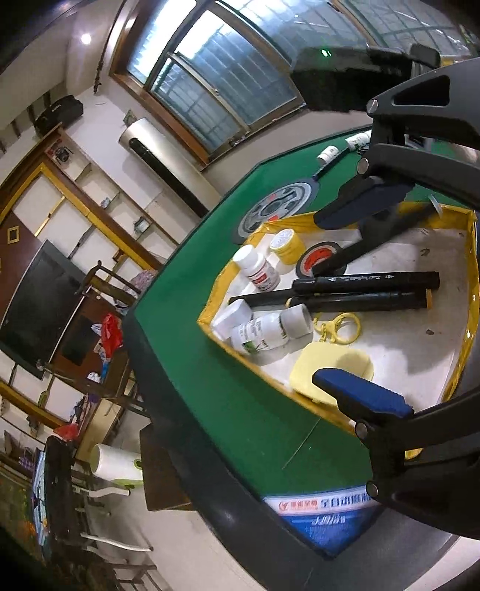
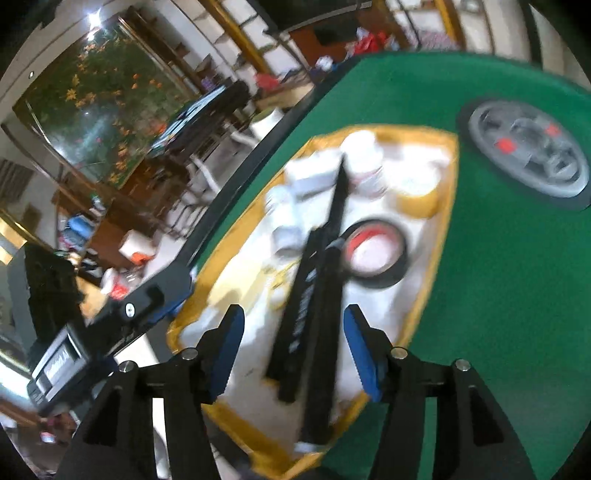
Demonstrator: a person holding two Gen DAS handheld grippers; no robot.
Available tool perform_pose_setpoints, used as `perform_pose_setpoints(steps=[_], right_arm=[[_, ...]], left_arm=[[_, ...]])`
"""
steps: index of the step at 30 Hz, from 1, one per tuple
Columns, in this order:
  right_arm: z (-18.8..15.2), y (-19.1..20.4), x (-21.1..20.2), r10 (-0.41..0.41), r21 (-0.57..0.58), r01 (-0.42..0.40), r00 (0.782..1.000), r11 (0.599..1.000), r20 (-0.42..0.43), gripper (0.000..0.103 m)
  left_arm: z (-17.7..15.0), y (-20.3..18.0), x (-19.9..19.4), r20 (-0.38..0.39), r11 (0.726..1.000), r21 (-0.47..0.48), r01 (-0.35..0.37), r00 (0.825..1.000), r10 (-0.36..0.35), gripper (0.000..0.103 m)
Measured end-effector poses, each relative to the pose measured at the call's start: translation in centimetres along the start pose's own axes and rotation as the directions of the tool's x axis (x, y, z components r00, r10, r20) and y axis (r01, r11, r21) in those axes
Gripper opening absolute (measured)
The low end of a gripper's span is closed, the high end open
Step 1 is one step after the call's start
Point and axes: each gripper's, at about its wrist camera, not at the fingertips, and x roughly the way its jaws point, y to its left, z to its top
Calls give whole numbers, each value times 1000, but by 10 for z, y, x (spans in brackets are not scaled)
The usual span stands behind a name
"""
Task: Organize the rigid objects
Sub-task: 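Move both tools back from the tray to the remaining objects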
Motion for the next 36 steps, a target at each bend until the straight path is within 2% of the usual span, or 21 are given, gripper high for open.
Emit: perform_pose_setpoints(steps=[3, 7, 9, 11, 14, 17, 20, 21, 24, 25, 27, 28, 30, 33, 36], right_arm=[[-3, 1, 12, 53, 31, -52, 997, 998, -50, 57], [-4, 6, 7, 25, -8, -25, 999, 1000, -24, 57], [-4, 6, -2, -12, -27, 12, 1000, 1000, 10, 58], [-7, 6, -12, -58, -52, 60, 997, 997, 45, 63], [-11, 4, -28, -162, -97, 175, 978, 980, 130, 67], [-20, 2, -44, -275, -145, 311, 935, 939, 225, 71], [-29, 0, -62, -361, -157, 431, 869, 889, 338, 77], [-33, 0, -69, -383, -150, 466, 841, 872, 383, 80], [-39, -4, -88, -421, -115, 529, 771, 841, 477, 95], [-40, -6, -94, -438, -100, 553, 745, 827, 503, 97], [-40, -9, -99, -464, -88, 589, 711, 803, 528, 97], [-40, -10, -101, -479, -84, 609, 694, 788, 538, 97], [-41, -13, -103, -499, -85, 635, 676, 768, 543, 97], [-45, -20, -107, -498, -84, 633, 677, 769, 542, 97], [-49, -26, -110, -506, -78, 638, 673, 766, 539, 97]], left_arm=[[4, 3, -11, 34, 1000, 3, -25, 999, 25, 81], [7, 1, -21, 77, 998, 14, -62, 995, 61, 89], [6, -5, -24, 95, 997, 37, -70, 993, 66, 93], [4, -12, -25, 109, 995, 66, -77, 992, 70, 94], [1, -26, -25, 131, 988, 115, -98, 988, 83, 96], [-4, -40, -28, 178, 978, 155, -142, 978, 113, 96], [-7, -52, -36, 243, 963, 185, -194, 959, 147, 97], [-9, -57, -40, 277, 956, 195, -217, 948, 159, 100], [-14, -70, -54, 372, 942, 205, -264, 912, 174, 102], [-15, -74, -58, 396, 939, 207, -274, 901, 175, 102], [-15, -78, -60, 416, 937, 203, -284, 891, 180, 102], [-14, -79, -59, 410, 937, 194, -290, 892, 191, 102], [-11, -80, -54, 381, 939, 176, -296, 900, 212, 102], [-12, -84, -46, 358, 935, 169, -311, 903, 236, 102], [-21, -98, -40, 351, 922, 206, -326, 905, 241, 102]])
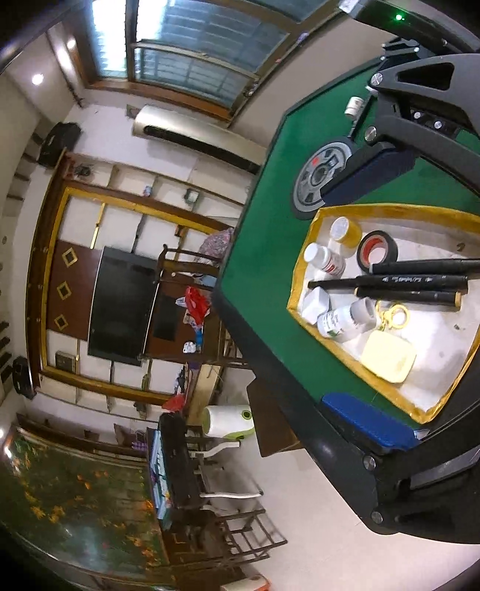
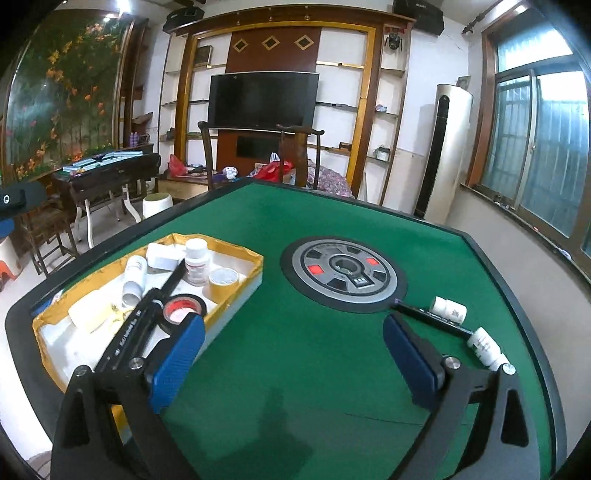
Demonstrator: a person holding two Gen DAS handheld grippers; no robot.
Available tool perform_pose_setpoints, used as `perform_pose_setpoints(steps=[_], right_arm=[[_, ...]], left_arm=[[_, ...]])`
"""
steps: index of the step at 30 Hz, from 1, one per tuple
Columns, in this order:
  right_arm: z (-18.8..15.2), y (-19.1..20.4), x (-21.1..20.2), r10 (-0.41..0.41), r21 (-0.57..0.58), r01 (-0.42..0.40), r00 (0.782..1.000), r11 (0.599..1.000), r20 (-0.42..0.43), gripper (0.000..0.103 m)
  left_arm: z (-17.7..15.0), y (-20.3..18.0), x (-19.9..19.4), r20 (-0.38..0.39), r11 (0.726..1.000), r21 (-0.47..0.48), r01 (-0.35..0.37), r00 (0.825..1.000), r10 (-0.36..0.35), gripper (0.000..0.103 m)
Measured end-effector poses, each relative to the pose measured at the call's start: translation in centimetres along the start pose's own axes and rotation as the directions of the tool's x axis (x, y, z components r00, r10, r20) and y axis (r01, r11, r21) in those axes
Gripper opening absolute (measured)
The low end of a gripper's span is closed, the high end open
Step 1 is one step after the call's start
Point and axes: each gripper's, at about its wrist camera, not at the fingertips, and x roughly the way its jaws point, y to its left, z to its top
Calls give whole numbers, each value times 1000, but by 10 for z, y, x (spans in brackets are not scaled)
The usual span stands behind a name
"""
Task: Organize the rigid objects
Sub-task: 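Move both tools back from the tray to the remaining objects, then grasp the last black marker with the left tool while the right tool approaches a white jar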
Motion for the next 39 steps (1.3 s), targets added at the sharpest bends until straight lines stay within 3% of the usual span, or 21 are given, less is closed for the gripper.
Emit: perform_pose_setpoints(steps=[9, 14, 19, 23, 26, 29, 33, 39], right_arm=[[-8, -25, 1, -13, 62, 13, 1000, 998, -10, 97], [-14, -37, 6, -16, 95, 18, 1000, 995, -27, 97], [-18, -47, 10, -20, 112, 24, 999, 993, -34, 97], [-21, -60, 13, -32, 144, 38, 999, 989, -43, 97], [-22, -83, 15, -34, 183, 43, 998, 982, -54, 97], [-26, -129, 21, -21, 294, 46, 996, 955, -86, 97], [-43, -218, 35, -62, 482, 127, 987, 867, -148, 97], [-68, -299, 56, -119, 612, 202, 978, 765, -174, 97]], left_arm=[[-7, -40, -10, 46, 993, 117, -8, 999, 2, 102], [-10, -56, -8, 35, 988, 151, 8, 999, -13, 102], [-16, -71, -1, -14, 982, 183, 44, 999, -42, 102], [-26, -85, 12, -113, 972, 202, 121, 989, -100, 102], [-35, -97, 21, -175, 960, 222, 169, 976, -131, 102], [-44, -109, 27, -230, 945, 246, 216, 960, -159, 102], [-58, -130, 44, -335, 916, 257, 308, 917, -214, 102], [-81, -180, 70, -447, 878, 273, 394, 860, -247, 102]])
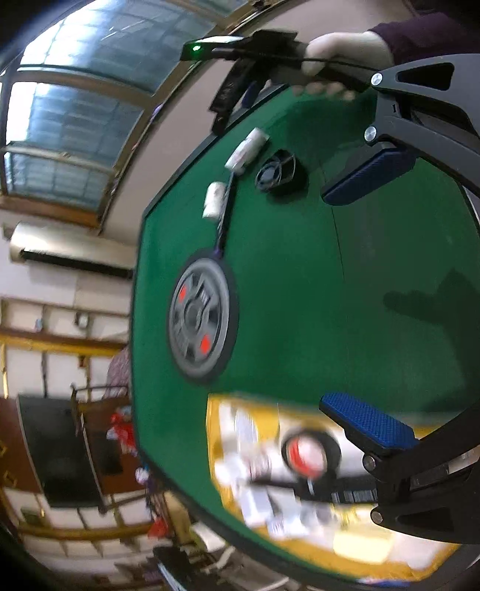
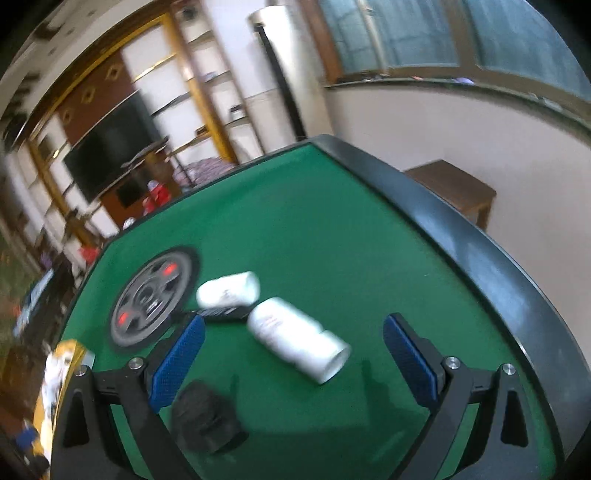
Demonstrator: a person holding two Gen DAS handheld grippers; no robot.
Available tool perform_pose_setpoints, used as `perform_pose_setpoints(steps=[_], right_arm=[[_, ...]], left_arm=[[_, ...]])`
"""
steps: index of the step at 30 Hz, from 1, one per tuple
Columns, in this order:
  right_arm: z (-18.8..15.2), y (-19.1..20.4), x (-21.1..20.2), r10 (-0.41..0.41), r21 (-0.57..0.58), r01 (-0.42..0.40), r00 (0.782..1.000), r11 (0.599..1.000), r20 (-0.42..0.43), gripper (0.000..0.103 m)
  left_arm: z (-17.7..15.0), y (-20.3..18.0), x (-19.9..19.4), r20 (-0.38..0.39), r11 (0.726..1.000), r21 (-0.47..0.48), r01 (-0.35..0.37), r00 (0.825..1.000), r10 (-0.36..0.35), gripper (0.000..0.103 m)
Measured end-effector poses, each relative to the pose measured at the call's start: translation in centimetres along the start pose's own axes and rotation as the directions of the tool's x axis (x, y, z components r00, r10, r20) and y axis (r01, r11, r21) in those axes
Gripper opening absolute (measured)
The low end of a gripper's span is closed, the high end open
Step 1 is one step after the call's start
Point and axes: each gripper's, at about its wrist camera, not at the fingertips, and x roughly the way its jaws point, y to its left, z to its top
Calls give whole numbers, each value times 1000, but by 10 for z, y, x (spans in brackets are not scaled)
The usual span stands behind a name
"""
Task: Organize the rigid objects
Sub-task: 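Grasp the last black marker with the left tool while the right tool approaches a white jar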
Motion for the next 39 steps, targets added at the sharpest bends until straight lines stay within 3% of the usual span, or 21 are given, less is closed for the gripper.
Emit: perform_pose_setpoints(steps=[3, 8, 12, 18, 27, 29, 31, 33, 36, 39], right_arm=[[3, -19, 8, 20, 62, -20, 1000, 998, 8, 97], [1, -32, 9, 65, 118, -64, 998, 991, -6, 97], [0, -39, 10, 81, 152, -78, 997, 985, -12, 97], [-2, -50, 12, 91, 213, -84, 995, 974, -26, 97], [-4, -55, 16, 95, 254, -79, 994, 964, -52, 97], [-4, -53, 15, 82, 245, -68, 995, 967, -48, 97], [-5, -52, 17, 82, 241, -66, 995, 968, -61, 97], [-6, -51, 20, 81, 240, -60, 994, 969, -76, 97], [-6, -52, 21, 75, 241, -55, 994, 969, -78, 97], [-6, -52, 21, 70, 241, -50, 995, 969, -75, 97]], left_arm=[[11, -22, 20, -29, 999, 35, 32, 999, -31, 102], [48, -46, 61, -7, 994, 113, 3, 1000, -2, 102], [77, -55, 102, -12, 985, 167, 50, 999, -49, 102], [100, -80, 155, -55, 916, 394, 81, 996, -65, 102], [111, -110, 196, -152, 799, 578, 166, 984, -95, 100], [106, -116, 201, -206, 787, 586, 194, 975, -87, 89], [106, -117, 200, -239, 803, 548, 233, 964, -117, 71], [105, -117, 195, -271, 817, 513, 263, 953, -136, 31], [97, -114, 183, -291, 825, 489, 285, 944, -153, 17], [87, -103, 168, -303, 840, 461, 286, 941, -154, 16]])
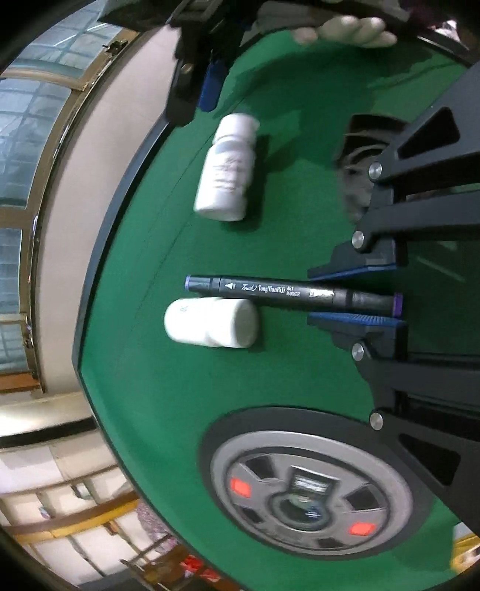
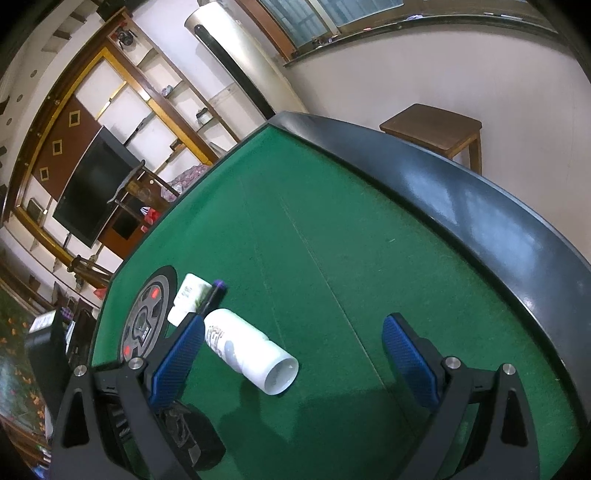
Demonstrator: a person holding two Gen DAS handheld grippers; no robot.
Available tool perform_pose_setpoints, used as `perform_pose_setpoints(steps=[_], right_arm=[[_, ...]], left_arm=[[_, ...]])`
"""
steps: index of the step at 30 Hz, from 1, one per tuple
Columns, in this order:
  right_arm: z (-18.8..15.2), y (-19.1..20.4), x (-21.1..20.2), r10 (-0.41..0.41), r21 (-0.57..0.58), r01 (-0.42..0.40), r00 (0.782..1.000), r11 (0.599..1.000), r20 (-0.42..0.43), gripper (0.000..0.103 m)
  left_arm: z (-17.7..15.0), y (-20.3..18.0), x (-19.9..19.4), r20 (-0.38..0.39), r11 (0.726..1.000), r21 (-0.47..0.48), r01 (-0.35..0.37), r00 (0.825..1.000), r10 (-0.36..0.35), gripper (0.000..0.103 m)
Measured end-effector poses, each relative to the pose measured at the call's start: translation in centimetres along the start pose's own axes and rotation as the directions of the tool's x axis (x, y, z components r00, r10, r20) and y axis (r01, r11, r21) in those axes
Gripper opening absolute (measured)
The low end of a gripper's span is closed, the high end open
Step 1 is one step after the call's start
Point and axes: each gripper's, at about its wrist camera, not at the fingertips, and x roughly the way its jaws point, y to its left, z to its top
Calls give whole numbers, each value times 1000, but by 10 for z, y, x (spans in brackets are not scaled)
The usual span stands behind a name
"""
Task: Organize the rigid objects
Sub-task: 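Grasp the last black marker with the left tool while the right tool approaches a white jar, then grasp the large white jar with the right tool while the left tool lifts the marker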
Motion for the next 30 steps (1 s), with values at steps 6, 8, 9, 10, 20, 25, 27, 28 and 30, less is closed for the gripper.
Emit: perform_pose_setpoints(steps=[6, 8, 9, 10, 20, 25, 27, 28, 30], right_arm=[[-3, 6, 0, 14, -34, -15, 1000, 999, -17, 97], [-4, 10, 1, 13, -49, -14, 1000, 999, -19, 97], [-4, 11, 1, 12, -55, -13, 1000, 998, -18, 97], [-5, 10, 0, 11, -56, -12, 1000, 998, -16, 97], [-3, 13, 10, 30, -59, -33, 998, 998, -53, 97], [-6, 25, 11, 53, -122, -60, 997, 991, -56, 97], [-8, 32, 12, 53, -156, -61, 997, 986, -57, 97], [-8, 35, 13, 49, -171, -58, 997, 984, -58, 97], [-10, 40, 14, 38, -198, -48, 998, 979, -53, 97]], left_arm=[[-18, -13, -10, -6, 999, -14, -43, 999, 42, 19], [-10, -19, -3, 1, 997, -15, -77, 997, 77, 30], [-6, -20, 0, 7, 996, -15, -91, 996, 91, 38], [-2, -22, 3, 16, 995, -15, -102, 995, 102, 41], [-13, -31, -12, 55, 997, -62, -53, 997, 56, 14], [-22, -19, -48, 112, 992, -125, -14, 993, 28, 14], [-32, -15, -67, 143, 990, -143, 6, 990, 15, 14], [-38, -15, -75, 158, 989, -149, 11, 987, 13, 14], [-52, -9, -93, 193, 984, -173, 31, 981, 3, 14]])
